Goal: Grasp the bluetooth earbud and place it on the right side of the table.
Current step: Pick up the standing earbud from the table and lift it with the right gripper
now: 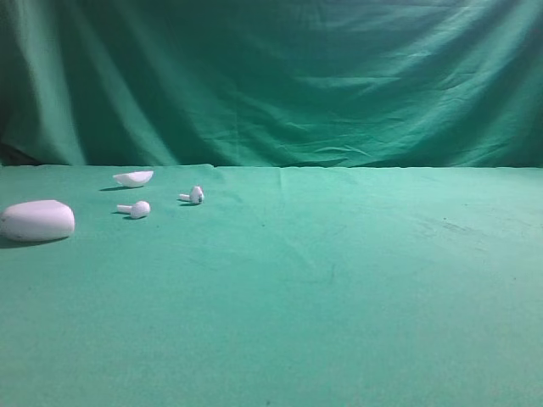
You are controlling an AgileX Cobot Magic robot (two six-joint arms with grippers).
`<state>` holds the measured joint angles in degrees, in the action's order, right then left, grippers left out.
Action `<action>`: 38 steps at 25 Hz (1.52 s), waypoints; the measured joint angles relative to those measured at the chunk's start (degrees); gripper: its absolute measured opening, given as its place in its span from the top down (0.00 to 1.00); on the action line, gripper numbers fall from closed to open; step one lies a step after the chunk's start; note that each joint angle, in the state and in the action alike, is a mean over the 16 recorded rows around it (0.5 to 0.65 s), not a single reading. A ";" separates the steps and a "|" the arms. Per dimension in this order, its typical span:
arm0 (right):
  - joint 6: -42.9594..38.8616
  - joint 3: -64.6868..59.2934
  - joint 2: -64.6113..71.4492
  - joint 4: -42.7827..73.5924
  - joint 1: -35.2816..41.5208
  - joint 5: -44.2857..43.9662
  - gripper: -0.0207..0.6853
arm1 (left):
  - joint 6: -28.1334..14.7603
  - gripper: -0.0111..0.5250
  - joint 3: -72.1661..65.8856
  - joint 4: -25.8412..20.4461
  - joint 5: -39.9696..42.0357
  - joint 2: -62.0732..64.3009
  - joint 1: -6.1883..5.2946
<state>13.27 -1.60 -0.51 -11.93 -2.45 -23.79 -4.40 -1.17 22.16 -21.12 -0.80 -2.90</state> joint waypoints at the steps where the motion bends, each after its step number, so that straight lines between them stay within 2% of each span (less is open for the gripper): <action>1: 0.00 0.00 0.00 0.00 0.00 0.00 0.97 | 0.00 0.98 0.00 0.00 0.00 0.00 0.00; 16: -0.12 -0.01 0.00 -0.46 0.05 1.02 0.97 | 0.00 0.98 0.00 0.00 0.00 0.00 0.00; 26: -0.83 1.49 0.85 -6.99 0.12 14.24 0.97 | 0.00 0.98 0.00 0.00 0.00 0.00 0.00; 33: -0.06 8.11 9.92 -12.42 0.13 16.64 0.97 | 0.00 0.98 0.00 0.00 0.00 0.00 0.00; 38: 3.61 15.03 21.84 -15.86 0.13 10.25 0.97 | 0.00 0.98 0.00 0.00 0.00 0.00 0.00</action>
<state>16.88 13.43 21.34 -27.79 -2.32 -13.55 -4.40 -1.17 22.16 -21.12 -0.80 -2.90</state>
